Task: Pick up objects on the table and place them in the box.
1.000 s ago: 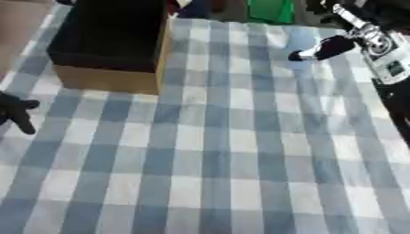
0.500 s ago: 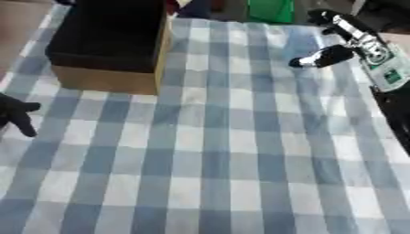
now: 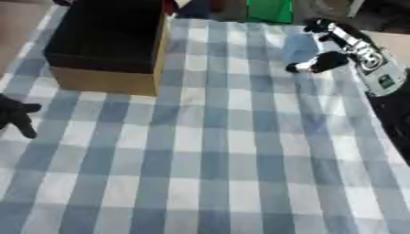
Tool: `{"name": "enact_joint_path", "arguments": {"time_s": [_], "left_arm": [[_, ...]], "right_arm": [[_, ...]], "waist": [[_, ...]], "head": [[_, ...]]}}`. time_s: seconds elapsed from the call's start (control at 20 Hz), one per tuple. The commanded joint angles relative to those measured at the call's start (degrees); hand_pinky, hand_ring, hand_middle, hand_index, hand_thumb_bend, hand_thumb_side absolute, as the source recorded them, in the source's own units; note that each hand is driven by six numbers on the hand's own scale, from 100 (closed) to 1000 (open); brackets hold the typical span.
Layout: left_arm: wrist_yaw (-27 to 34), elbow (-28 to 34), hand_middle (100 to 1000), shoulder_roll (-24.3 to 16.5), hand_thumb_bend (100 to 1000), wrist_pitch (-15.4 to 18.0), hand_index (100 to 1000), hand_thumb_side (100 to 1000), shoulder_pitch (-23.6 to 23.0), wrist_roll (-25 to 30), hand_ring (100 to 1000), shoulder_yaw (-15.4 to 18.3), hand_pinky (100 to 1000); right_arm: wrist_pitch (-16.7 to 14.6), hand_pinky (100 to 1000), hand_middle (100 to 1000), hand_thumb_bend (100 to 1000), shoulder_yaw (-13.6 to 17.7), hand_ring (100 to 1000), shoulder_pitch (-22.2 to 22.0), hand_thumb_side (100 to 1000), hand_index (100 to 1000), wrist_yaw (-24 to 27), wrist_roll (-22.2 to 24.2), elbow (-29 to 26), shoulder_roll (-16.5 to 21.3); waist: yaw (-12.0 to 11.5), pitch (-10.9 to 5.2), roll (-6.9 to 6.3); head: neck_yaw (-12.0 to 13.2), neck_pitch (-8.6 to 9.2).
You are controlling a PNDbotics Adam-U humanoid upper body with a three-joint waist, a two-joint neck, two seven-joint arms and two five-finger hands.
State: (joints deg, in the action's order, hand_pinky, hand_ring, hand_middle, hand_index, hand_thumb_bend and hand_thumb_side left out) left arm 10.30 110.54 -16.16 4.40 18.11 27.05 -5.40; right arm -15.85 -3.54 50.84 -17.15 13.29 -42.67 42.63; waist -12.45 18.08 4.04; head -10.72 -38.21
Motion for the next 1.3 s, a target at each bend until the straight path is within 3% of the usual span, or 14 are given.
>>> {"name": "enact_joint_path", "arguments": {"time_s": [0.05, 0.3, 0.9, 1.3], "left_arm": [[-0.08, 1.24, 544, -0.86, 190, 0.11, 744, 869, 0.50, 0.24, 528, 0.00, 898], [-0.12, 1.17, 544, -0.82, 190, 0.10, 744, 870, 0.45, 0.31, 528, -0.05, 898], [-1.37, 1.26, 545, -0.75, 182, 0.89, 744, 869, 0.48, 0.14, 528, -0.12, 895], [-1.49, 1.17, 546, -0.84, 182, 0.84, 744, 868, 0.41, 0.16, 528, -0.17, 895]], "right_arm": [[-0.06, 898, 849, 672, 0.45, 962, 0.67, 252, 947, -0.72, -0.01, -0.23, 1.36], [0.32, 898, 845, 628, 0.39, 961, 0.59, 297, 939, -1.46, -0.36, -0.10, 1.24], [0.85, 892, 815, 615, 0.35, 957, 0.51, 297, 925, -3.07, -0.94, 0.04, 0.82], [-0.23, 879, 848, 624, 0.72, 965, 0.79, 257, 940, -1.61, -6.37, -1.22, 1.33]], "waist": [[0.06, -0.97, -0.22], [0.18, -1.02, -0.30], [0.29, -1.03, -0.31], [0.37, -1.26, -0.04]], "head": [[-0.23, 0.45], [-0.32, 0.37], [-0.42, 0.28], [-0.40, 0.10]]}}
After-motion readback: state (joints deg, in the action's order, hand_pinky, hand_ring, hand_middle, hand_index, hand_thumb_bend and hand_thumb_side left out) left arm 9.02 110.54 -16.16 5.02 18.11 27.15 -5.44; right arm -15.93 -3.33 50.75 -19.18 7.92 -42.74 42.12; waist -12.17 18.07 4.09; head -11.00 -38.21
